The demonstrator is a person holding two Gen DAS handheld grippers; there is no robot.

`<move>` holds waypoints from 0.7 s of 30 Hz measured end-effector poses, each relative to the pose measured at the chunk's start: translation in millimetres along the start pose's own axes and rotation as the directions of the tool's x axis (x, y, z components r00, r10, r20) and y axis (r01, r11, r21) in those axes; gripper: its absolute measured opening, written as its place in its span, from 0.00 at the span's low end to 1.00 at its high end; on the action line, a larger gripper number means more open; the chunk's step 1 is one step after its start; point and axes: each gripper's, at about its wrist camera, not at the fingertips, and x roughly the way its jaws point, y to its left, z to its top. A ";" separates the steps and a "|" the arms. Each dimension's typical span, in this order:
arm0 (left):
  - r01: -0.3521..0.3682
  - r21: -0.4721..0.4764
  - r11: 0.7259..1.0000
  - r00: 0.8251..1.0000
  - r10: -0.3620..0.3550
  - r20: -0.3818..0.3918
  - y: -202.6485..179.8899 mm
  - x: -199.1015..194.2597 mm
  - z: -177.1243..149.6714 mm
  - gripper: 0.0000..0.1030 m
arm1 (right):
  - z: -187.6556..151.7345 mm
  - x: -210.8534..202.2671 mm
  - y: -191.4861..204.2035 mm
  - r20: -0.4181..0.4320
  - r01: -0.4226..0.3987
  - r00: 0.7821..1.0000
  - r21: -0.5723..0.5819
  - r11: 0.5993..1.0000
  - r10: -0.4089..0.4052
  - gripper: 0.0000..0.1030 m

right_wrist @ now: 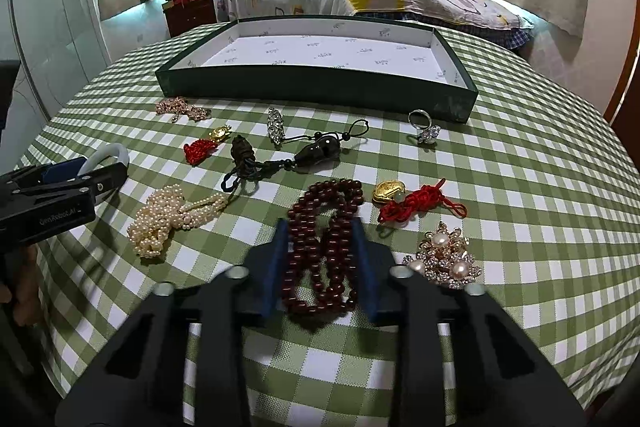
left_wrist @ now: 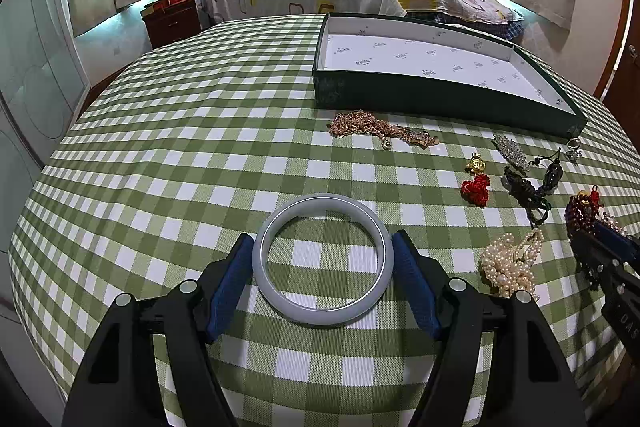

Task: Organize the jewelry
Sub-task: 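Close the right tool on the dark red bead strand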

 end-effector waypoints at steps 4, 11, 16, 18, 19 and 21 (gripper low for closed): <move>0.000 0.000 1.000 1.000 0.000 -0.001 -0.5 0.1 -0.3 0.66 | 0.5 -1.6 -1.1 0.011 -0.016 1.000 0.010 1.000 0.016 0.19; 0.012 -0.018 1.000 1.000 -0.012 0.003 3.1 -3.0 0.4 0.66 | 2.4 -13.2 -4.9 0.046 -0.031 0.999 0.028 0.999 0.030 0.11; 0.013 -0.014 1.000 1.000 -0.013 0.024 2.9 -11.9 1.4 0.66 | 4.1 -22.0 -8.7 0.068 -0.041 0.997 0.041 0.998 0.038 0.11; 0.015 -0.015 1.000 0.999 -0.015 0.031 2.1 -16.6 2.8 0.66 | 5.8 -25.3 -8.5 0.078 -0.046 0.996 0.043 0.998 0.042 0.11; 0.019 -0.017 1.000 0.999 -0.018 0.035 1.9 -18.4 3.8 0.66 | 6.8 -26.8 -8.8 0.081 -0.049 0.996 0.045 0.998 0.045 0.11; 0.027 -0.020 0.999 0.999 -0.026 0.047 1.2 -22.8 6.6 0.66 | 9.3 -31.0 -9.5 0.093 -0.055 0.994 0.049 0.997 0.050 0.11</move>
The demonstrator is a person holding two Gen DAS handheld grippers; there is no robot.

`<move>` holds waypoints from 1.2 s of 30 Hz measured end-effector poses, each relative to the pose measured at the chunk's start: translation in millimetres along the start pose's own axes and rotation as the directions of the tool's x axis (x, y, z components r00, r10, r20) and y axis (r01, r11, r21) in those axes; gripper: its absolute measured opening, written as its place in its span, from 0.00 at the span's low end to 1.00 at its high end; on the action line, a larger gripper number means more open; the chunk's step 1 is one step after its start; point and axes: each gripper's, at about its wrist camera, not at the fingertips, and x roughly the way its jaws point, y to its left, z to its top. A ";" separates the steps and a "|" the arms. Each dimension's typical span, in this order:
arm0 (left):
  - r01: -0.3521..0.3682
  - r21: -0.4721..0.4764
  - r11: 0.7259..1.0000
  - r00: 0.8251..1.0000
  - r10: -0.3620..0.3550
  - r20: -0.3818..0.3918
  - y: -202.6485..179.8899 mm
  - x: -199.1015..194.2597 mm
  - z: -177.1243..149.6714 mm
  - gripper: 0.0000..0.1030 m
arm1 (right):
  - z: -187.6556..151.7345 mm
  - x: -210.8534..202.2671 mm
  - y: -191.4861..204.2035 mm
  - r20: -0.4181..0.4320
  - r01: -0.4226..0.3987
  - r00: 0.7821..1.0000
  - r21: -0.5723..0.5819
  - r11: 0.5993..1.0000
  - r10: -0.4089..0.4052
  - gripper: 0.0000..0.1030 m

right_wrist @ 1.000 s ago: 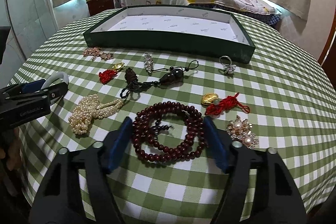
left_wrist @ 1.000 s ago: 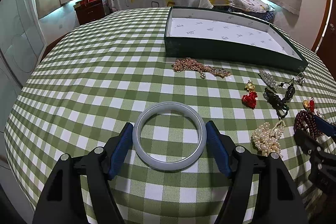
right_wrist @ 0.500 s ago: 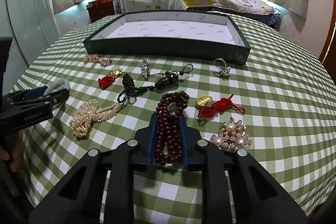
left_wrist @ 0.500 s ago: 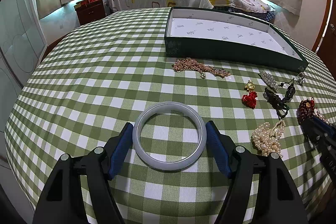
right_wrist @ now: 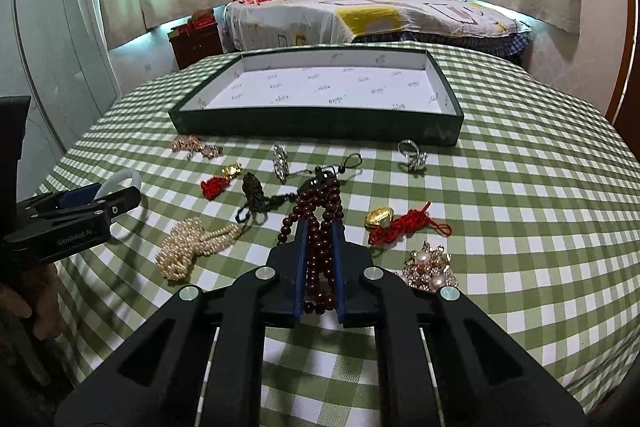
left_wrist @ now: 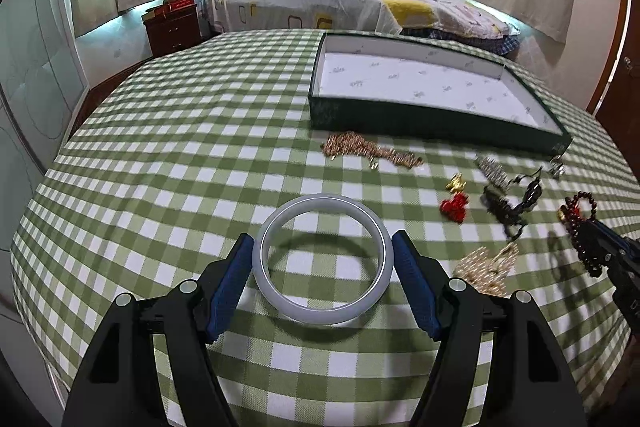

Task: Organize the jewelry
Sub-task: 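Close the right tool on the dark red bead strand, then carry the bangle and bead strand into the tray and open both tools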

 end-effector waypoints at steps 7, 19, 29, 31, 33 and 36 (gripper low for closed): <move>0.014 0.001 1.000 0.998 -0.014 0.063 -4.9 -18.6 23.4 0.66 | 21.1 -13.4 -7.3 0.051 -0.012 0.999 0.026 1.000 0.011 0.11; 0.044 0.033 0.998 0.988 -0.049 0.146 -23.8 -7.4 97.6 0.66 | 108.5 1.3 -31.0 0.190 -0.004 0.982 0.039 0.999 -0.004 0.11; 0.049 0.028 0.998 0.991 -0.052 0.123 -50.6 79.6 180.8 0.66 | 179.1 96.4 -58.6 0.135 0.007 0.991 0.029 1.000 -0.011 0.11; 0.035 0.034 0.999 0.993 -0.038 0.109 -56.5 100.6 193.9 0.66 | 186.4 118.6 -63.8 0.099 0.005 0.995 0.035 0.999 -0.008 0.11; 0.022 0.044 0.999 0.996 -0.026 0.088 -62.2 121.3 204.1 0.66 | 192.3 142.4 -70.8 0.054 0.006 0.999 0.043 0.999 -0.008 0.11; 0.009 0.055 0.998 0.999 -0.011 0.041 -68.7 148.1 214.0 0.66 | 196.6 169.9 -79.0 -0.013 0.001 1.000 0.065 0.998 0.000 0.11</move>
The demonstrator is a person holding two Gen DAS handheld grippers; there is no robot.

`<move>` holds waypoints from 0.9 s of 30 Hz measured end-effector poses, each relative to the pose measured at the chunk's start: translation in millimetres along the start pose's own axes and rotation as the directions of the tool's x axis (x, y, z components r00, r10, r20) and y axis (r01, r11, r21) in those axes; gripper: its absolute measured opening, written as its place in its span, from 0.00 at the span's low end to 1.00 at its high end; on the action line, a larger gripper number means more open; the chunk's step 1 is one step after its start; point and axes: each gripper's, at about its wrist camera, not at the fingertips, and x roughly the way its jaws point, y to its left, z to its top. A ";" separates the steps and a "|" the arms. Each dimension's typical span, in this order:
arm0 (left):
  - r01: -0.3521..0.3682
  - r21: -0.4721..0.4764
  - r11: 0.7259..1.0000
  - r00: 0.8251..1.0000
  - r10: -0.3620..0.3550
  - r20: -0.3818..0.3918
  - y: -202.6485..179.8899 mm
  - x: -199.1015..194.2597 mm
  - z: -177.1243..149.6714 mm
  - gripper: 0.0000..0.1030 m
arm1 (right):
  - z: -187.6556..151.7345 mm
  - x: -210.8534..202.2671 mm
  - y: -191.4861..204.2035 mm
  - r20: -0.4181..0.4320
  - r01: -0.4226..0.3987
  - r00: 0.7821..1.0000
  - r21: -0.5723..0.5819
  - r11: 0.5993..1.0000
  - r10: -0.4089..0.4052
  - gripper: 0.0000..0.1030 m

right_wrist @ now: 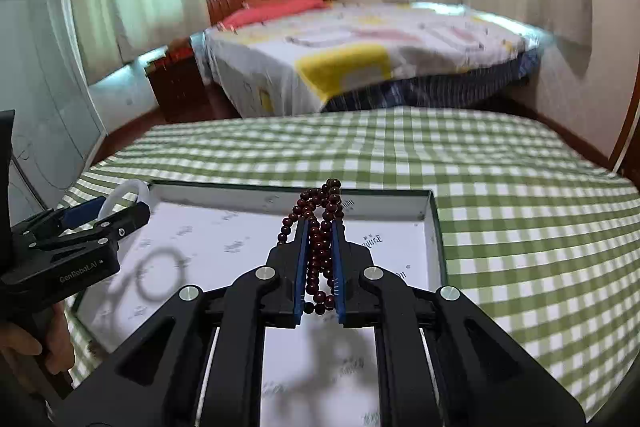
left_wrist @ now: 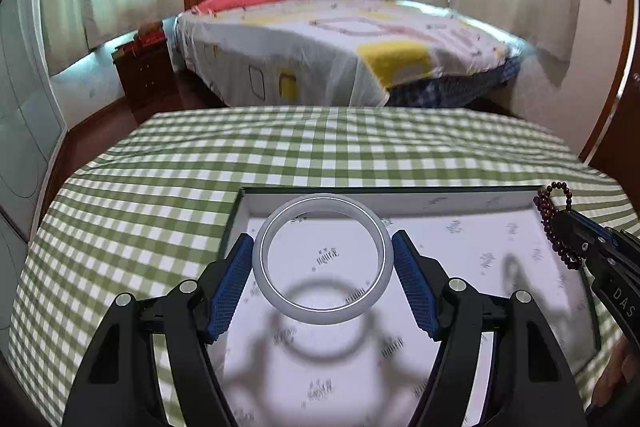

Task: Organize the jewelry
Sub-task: 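Carry the bangle and bead strand into the tray and open both tools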

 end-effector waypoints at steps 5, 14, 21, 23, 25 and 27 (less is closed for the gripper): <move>-0.006 -0.009 1.000 0.996 0.005 -0.086 1.2 31.8 4.9 0.66 | 6.6 40.7 -7.7 -0.127 0.011 0.992 0.011 1.000 -0.009 0.11; -0.002 -0.003 1.000 0.976 0.001 -0.217 4.5 62.1 -1.9 0.67 | 5.5 63.0 -13.8 -0.223 0.032 0.974 0.016 0.999 -0.028 0.14; 0.006 -0.011 1.000 0.975 -0.009 -0.224 6.8 63.5 -2.5 0.74 | 6.5 66.1 -16.0 -0.219 0.041 0.975 0.027 0.999 -0.034 0.34; 0.007 -0.008 1.000 0.974 -0.009 -0.225 5.7 64.0 -2.1 0.75 | 7.3 63.2 -18.1 -0.205 0.042 0.978 0.033 0.999 -0.035 0.39; 0.005 -0.017 1.000 0.978 -0.008 -0.206 7.4 59.8 -1.9 0.75 | 6.5 57.3 -19.3 -0.184 0.042 0.982 0.036 0.998 -0.035 0.42; 0.002 -0.041 0.999 0.987 -0.008 -0.158 10.1 49.8 0.8 0.75 | 6.2 48.6 -18.4 -0.151 0.046 0.988 0.035 0.998 -0.040 0.43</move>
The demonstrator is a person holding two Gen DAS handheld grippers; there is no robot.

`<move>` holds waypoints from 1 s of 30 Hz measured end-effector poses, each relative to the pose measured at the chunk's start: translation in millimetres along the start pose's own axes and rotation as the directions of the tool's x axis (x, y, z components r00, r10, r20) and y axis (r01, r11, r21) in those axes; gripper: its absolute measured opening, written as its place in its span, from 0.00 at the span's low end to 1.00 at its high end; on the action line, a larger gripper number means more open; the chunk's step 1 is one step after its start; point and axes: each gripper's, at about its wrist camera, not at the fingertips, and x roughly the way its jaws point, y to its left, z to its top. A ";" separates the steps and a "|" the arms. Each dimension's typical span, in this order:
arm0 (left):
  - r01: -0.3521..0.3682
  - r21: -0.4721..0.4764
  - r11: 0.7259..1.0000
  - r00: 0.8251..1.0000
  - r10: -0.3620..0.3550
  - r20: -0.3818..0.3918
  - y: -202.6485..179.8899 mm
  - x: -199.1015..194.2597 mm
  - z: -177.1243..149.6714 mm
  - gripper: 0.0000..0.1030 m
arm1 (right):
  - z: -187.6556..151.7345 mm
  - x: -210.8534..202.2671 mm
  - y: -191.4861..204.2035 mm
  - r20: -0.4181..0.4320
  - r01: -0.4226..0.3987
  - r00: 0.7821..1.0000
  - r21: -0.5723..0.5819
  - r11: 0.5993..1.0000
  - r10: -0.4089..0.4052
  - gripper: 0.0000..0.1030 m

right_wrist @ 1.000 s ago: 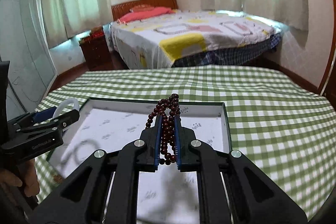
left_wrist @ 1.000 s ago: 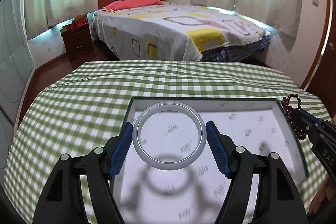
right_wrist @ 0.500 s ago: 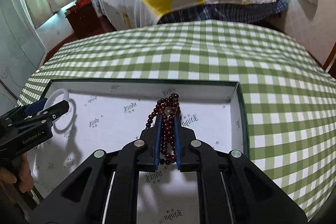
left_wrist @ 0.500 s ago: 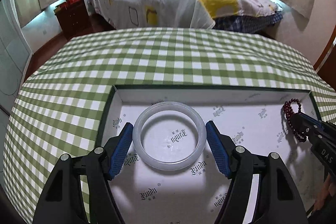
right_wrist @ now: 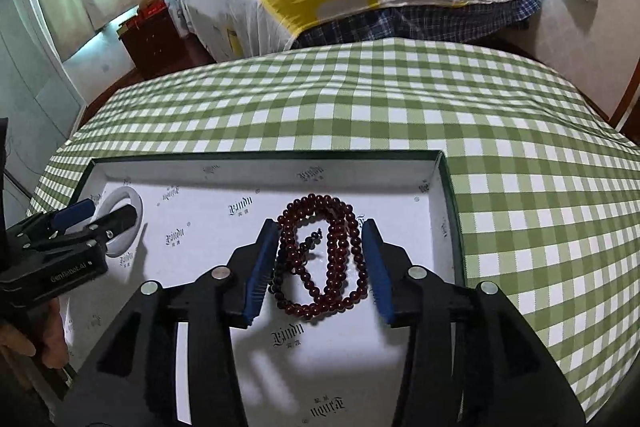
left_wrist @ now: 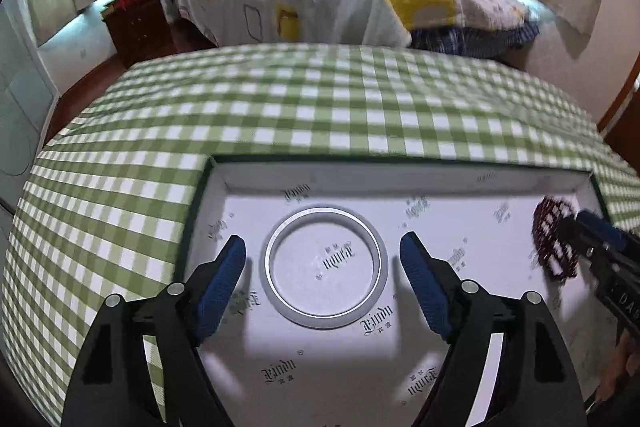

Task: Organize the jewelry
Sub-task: 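Carry the bangle and bead strand into the tray and open both tools, then withdraw both tools from the tray back over the remaining jewelry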

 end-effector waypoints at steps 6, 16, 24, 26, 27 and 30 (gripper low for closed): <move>0.029 -0.019 0.999 0.985 -0.026 0.170 4.2 -56.4 -7.8 0.75 | -8.6 -45.5 3.8 0.128 0.002 0.992 -0.008 1.000 0.000 0.49; 0.030 0.017 0.999 0.945 -0.034 0.324 5.0 -143.3 -62.4 0.76 | -61.7 -131.0 16.9 0.251 0.037 0.968 -0.031 0.999 -0.028 0.51; 0.034 0.038 0.999 0.931 -0.045 0.363 2.6 -184.1 -115.4 0.76 | -128.2 -175.4 23.6 0.279 0.061 0.959 -0.035 0.997 -0.049 0.51; 0.035 0.032 0.999 0.932 -0.044 0.361 3.3 -187.4 -127.2 0.76 | -144.8 -180.5 23.8 0.275 0.070 0.960 -0.036 0.997 -0.057 0.51; 0.038 0.027 0.999 0.934 -0.045 0.354 3.7 -189.1 -135.1 0.76 | -151.5 -182.0 24.6 0.272 0.071 0.961 -0.036 0.997 -0.059 0.51; 0.042 0.015 0.999 0.940 -0.045 0.338 6.0 -189.9 -154.5 0.76 | -180.7 -189.3 24.7 0.269 0.089 0.960 -0.036 0.995 -0.076 0.52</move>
